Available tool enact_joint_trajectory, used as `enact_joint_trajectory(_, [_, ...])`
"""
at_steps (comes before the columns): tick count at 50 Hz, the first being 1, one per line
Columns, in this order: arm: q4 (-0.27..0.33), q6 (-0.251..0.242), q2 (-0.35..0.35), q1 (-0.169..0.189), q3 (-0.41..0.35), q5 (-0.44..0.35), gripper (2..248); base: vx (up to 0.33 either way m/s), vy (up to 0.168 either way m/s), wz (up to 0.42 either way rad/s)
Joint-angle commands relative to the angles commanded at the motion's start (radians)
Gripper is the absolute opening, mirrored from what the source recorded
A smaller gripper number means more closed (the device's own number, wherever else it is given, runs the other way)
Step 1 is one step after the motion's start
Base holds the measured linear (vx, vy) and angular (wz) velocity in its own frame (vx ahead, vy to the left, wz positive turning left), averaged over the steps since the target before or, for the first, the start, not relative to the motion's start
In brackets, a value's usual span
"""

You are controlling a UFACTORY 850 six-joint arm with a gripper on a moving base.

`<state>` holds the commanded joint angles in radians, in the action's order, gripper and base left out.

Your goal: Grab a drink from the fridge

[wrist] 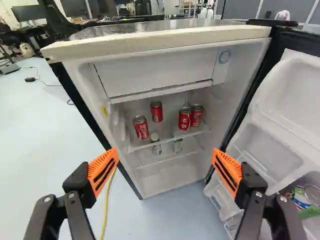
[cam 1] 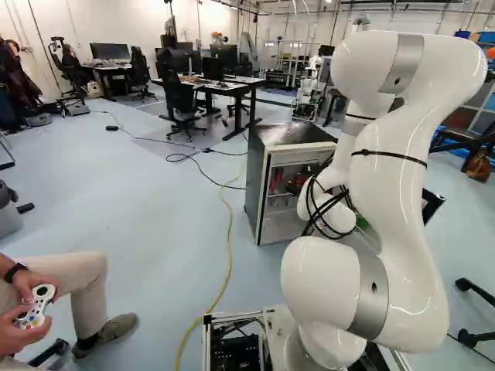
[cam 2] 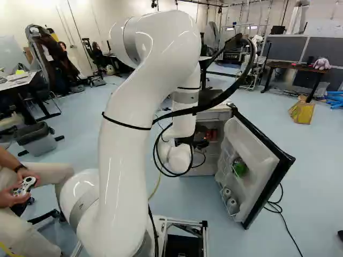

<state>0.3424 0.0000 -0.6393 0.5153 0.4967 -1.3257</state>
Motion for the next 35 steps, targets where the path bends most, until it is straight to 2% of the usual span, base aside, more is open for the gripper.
enact_joint_trajectory(35, [0.111, 0.0, -0.151, 0.065, 0.115, 0.0, 247, 0.0, 0.0, 0.0])
